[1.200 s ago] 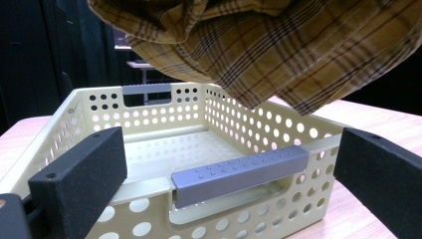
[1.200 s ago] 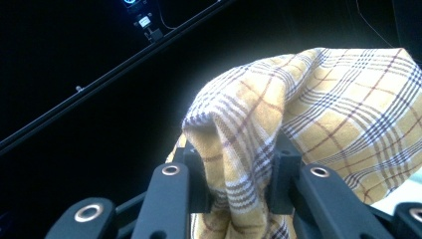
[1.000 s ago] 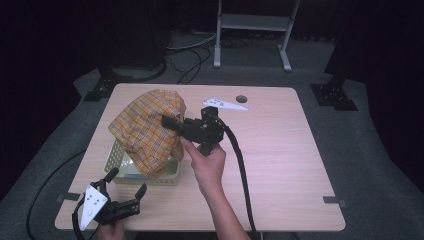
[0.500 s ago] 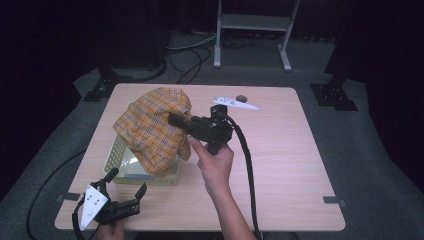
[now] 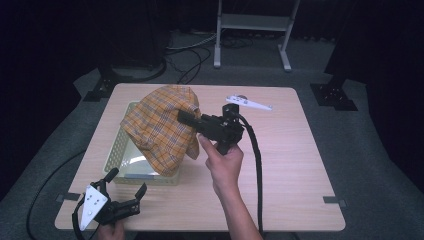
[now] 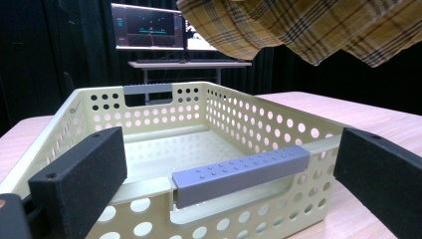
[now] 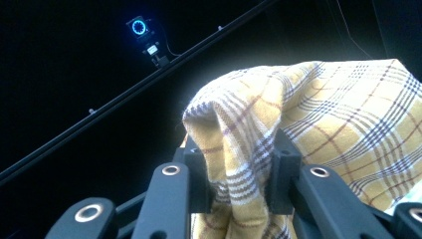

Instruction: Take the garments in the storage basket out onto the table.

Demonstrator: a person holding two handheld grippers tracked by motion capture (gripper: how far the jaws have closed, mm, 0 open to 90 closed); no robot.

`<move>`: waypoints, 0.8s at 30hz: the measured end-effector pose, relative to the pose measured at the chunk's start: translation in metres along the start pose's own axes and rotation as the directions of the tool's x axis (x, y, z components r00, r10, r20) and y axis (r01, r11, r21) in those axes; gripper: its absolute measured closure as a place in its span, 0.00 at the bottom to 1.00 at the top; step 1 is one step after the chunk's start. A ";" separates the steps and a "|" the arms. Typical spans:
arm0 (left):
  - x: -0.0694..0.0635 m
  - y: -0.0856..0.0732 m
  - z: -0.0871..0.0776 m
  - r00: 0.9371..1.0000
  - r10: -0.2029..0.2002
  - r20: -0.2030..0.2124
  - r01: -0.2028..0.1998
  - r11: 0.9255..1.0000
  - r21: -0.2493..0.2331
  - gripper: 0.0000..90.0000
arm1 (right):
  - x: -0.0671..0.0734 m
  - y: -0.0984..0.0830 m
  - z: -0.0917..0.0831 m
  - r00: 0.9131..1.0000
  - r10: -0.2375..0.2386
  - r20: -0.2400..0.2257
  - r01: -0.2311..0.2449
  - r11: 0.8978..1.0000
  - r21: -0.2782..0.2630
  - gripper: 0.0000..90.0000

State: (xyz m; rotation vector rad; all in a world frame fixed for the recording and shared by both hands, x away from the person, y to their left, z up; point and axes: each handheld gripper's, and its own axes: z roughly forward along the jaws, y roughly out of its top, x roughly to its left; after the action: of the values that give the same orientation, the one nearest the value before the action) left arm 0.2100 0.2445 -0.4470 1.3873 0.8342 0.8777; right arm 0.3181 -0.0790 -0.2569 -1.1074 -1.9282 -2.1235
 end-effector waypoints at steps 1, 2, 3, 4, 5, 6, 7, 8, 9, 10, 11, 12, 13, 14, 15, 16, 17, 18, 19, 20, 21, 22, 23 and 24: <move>0.000 0.000 0.000 1.000 0.000 0.000 0.000 1.000 0.000 0.00 | -0.001 0.001 -0.002 1.000 0.003 0.001 -0.003 1.000 -0.006 0.77; 0.000 0.000 0.000 1.000 0.001 0.000 -0.001 1.000 0.000 0.00 | -0.001 0.001 -0.004 1.000 0.000 0.003 0.000 1.000 -0.009 0.77; 0.000 0.000 0.000 1.000 0.000 0.000 0.000 1.000 0.000 0.00 | -0.001 0.002 -0.005 1.000 0.001 0.003 -0.001 1.000 -0.010 0.77; 0.000 0.000 0.000 1.000 0.000 0.000 0.000 1.000 0.000 0.00 | -0.001 0.002 -0.005 1.000 0.001 0.003 -0.001 1.000 -0.010 0.77; 0.000 0.000 0.000 1.000 0.000 0.000 0.000 1.000 0.000 0.00 | -0.002 0.002 -0.007 1.000 0.000 0.004 0.000 1.000 -0.013 0.77; 0.000 0.000 0.000 1.000 0.000 0.000 0.000 1.000 0.000 0.00 | -0.002 0.003 -0.008 1.000 0.001 0.005 -0.001 1.000 -0.014 0.77; 0.000 0.000 0.000 1.000 0.000 0.000 0.000 1.000 0.000 0.00 | -0.002 0.003 -0.009 1.000 0.002 0.004 -0.002 1.000 -0.017 0.77; 0.000 0.000 0.000 1.000 0.000 0.000 0.000 1.000 0.000 0.00 | -0.003 0.004 -0.011 1.000 0.010 0.001 -0.010 1.000 -0.021 0.77; 0.000 0.000 0.000 1.000 0.000 0.000 0.000 1.000 0.000 0.00 | -0.003 0.004 -0.012 1.000 0.008 0.003 -0.008 1.000 -0.024 0.77; 0.000 0.000 0.000 1.000 0.000 0.000 0.000 1.000 0.000 0.00 | -0.003 0.005 -0.014 1.000 0.010 0.004 -0.010 1.000 -0.028 0.77; 0.000 0.000 0.000 1.000 0.000 0.000 0.000 1.000 0.000 0.00 | -0.003 0.005 -0.015 1.000 0.010 0.004 -0.010 0.999 -0.032 0.77; 0.000 0.000 0.000 1.000 0.001 0.000 -0.001 1.000 0.000 0.00 | -0.003 0.006 -0.017 1.000 0.009 0.006 -0.008 0.999 -0.035 0.77; 0.000 0.000 0.000 1.000 0.000 0.000 0.000 1.000 0.000 0.00 | -0.004 0.006 -0.018 1.000 0.012 0.009 -0.012 0.999 -0.036 0.77; 0.000 0.000 0.000 1.000 0.000 -0.001 0.000 1.000 0.000 0.00 | -0.004 0.006 -0.020 1.000 0.014 0.010 -0.013 0.999 -0.037 0.77; 0.000 0.000 0.000 1.000 0.000 -0.001 0.000 1.000 0.001 0.00 | -0.004 0.006 -0.020 1.000 0.014 0.010 -0.013 0.999 -0.037 0.77; 0.000 0.000 0.000 1.000 0.000 -0.001 0.000 1.000 0.000 0.00 | -0.004 0.007 -0.021 1.000 0.015 0.011 -0.015 0.999 -0.038 0.77; 0.000 0.000 0.000 1.000 0.001 -0.001 -0.001 1.000 0.000 0.00 | -0.005 0.007 -0.022 1.000 0.016 0.011 -0.015 0.999 -0.037 0.77; 0.000 0.000 0.000 1.000 0.000 -0.001 0.000 1.000 0.000 0.00 | -0.005 0.007 -0.023 1.000 0.014 0.013 -0.013 0.999 -0.039 0.77; 0.000 0.000 0.000 1.000 0.000 -0.001 0.000 1.000 0.001 0.00 | -0.005 0.007 -0.024 1.000 0.016 0.014 -0.015 0.999 -0.040 0.77; 0.000 0.000 0.000 1.000 0.000 -0.001 0.000 1.000 0.000 0.00 | -0.005 0.008 -0.027 1.000 0.018 0.017 -0.017 0.999 -0.043 0.77; 0.000 0.000 0.000 1.000 0.000 -0.001 0.000 1.000 0.000 0.00 | -0.005 0.008 -0.027 1.000 0.018 0.017 -0.017 0.999 -0.043 0.77; 0.000 0.000 0.000 1.000 0.001 -0.001 -0.001 1.000 0.000 0.00 | -0.006 0.008 -0.028 1.000 0.017 0.020 -0.016 0.999 -0.047 0.77; 0.000 0.000 0.000 1.000 0.001 -0.001 -0.001 1.000 0.000 0.00 | -0.006 0.008 -0.030 1.000 0.020 0.021 -0.019 0.999 -0.047 0.77; 0.000 0.000 0.000 1.000 0.000 -0.001 0.000 1.000 0.000 0.00 | -0.007 0.008 -0.032 0.999 0.018 0.026 -0.017 0.999 -0.050 0.77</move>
State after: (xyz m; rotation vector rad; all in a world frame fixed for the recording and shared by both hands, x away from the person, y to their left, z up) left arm 0.2100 0.2445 -0.4470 1.3872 0.8346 0.8784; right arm 0.3130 -0.1122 -0.2524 -1.1628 -1.8786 -2.1705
